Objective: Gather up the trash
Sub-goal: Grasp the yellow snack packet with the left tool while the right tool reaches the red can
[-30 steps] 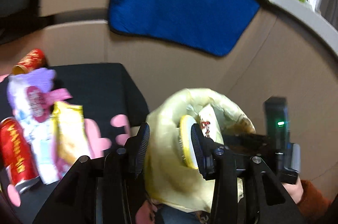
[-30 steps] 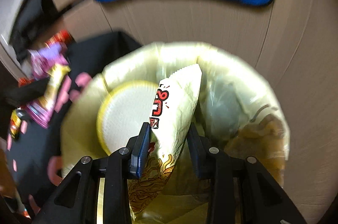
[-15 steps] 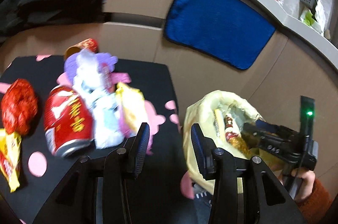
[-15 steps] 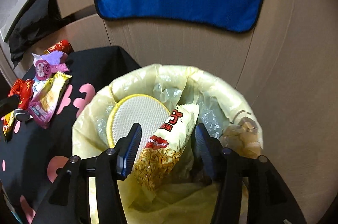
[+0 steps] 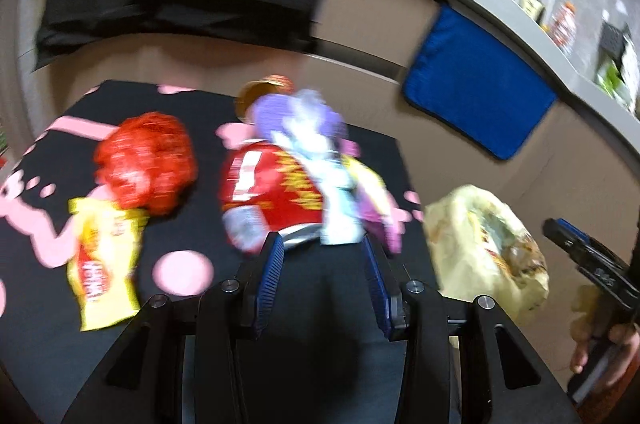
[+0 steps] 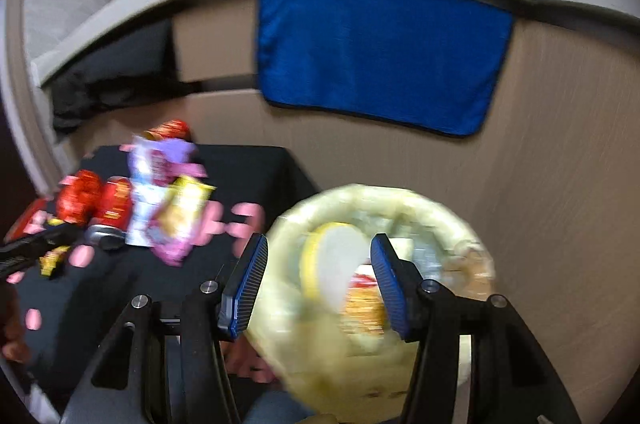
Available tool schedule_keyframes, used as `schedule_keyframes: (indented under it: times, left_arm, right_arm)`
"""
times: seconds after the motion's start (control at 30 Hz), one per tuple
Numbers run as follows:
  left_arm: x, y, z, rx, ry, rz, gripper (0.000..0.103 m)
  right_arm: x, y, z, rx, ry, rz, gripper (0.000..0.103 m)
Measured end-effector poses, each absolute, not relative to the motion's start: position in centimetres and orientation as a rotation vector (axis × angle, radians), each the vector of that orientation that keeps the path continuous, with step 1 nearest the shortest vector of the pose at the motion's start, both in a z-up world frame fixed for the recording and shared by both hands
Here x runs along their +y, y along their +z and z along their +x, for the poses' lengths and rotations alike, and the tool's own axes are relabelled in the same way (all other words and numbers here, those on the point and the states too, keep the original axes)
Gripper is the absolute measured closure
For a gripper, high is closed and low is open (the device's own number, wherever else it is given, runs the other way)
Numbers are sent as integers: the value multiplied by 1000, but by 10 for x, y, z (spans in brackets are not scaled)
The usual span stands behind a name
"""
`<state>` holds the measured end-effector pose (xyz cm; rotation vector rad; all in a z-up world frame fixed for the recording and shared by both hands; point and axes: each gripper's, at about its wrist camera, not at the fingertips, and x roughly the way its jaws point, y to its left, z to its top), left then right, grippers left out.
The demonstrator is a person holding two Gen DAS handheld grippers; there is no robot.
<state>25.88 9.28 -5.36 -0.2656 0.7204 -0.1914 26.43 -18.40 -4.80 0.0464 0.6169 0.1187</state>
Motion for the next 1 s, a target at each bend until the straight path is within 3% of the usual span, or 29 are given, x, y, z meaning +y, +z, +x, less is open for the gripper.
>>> schedule_keyframes:
  times: [0.33,0.47,0.97,1.0]
  left_arm:
    - [221,-70,239,676,4,-389,61]
    - [255,-87,245,709,-13,-458,57]
    - [255,-135,292,899,-2,-541,56]
    - [252,-134,292,890,2,-533,61]
  right_arm:
    - [-96,-58,264,635,353,48,52]
    - [-70,-68,264,676,395,7,52]
    - [-73,-92,268,758,393,36,52]
    - [-73,-93,269,760,396,37,52]
